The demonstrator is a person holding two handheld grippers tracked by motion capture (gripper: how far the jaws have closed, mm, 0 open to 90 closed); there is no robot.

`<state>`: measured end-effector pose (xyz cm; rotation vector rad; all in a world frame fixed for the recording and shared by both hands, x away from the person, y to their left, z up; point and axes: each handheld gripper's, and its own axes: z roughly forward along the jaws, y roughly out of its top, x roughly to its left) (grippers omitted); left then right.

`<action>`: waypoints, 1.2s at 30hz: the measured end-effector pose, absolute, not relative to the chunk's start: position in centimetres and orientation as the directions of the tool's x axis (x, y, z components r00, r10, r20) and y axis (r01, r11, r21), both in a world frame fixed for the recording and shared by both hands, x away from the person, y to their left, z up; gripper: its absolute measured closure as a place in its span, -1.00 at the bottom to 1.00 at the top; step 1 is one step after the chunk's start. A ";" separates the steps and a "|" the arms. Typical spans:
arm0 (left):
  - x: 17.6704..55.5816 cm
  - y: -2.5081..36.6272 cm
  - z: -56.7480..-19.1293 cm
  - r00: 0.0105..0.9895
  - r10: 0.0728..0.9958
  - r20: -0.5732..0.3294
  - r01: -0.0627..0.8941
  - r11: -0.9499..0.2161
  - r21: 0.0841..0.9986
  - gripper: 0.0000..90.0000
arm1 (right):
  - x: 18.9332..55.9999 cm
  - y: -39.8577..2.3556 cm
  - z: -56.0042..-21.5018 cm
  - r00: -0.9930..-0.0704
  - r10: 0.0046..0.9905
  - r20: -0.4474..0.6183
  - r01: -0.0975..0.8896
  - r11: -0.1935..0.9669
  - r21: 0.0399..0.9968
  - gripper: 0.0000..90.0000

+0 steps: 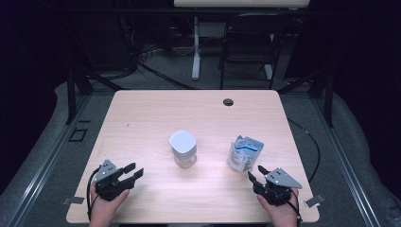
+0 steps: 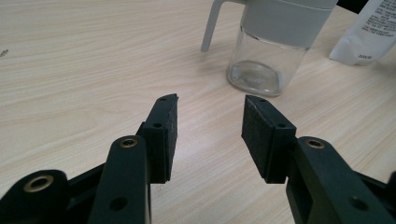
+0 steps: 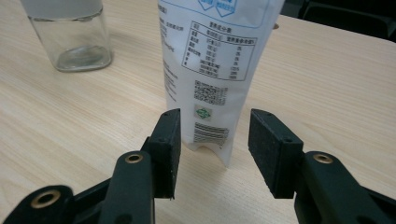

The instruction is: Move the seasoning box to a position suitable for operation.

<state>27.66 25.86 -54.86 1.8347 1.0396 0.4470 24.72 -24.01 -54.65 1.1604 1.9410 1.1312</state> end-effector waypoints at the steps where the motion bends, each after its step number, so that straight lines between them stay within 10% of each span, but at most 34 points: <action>1: 27.7 25.9 -54.9 0.572 0.810 -0.128 0.464 -0.191 0.865 0.22 | 24.7 -24.0 -54.7 -0.435 0.898 -0.068 0.383 0.253 0.888 0.21; 36: 32.2 23.0 -53.8 0.590 0.787 -0.182 0.504 -0.182 0.845 0.43 | 25.1 -24.6 -54.9 -0.425 0.903 -0.067 0.371 0.241 0.897 0.11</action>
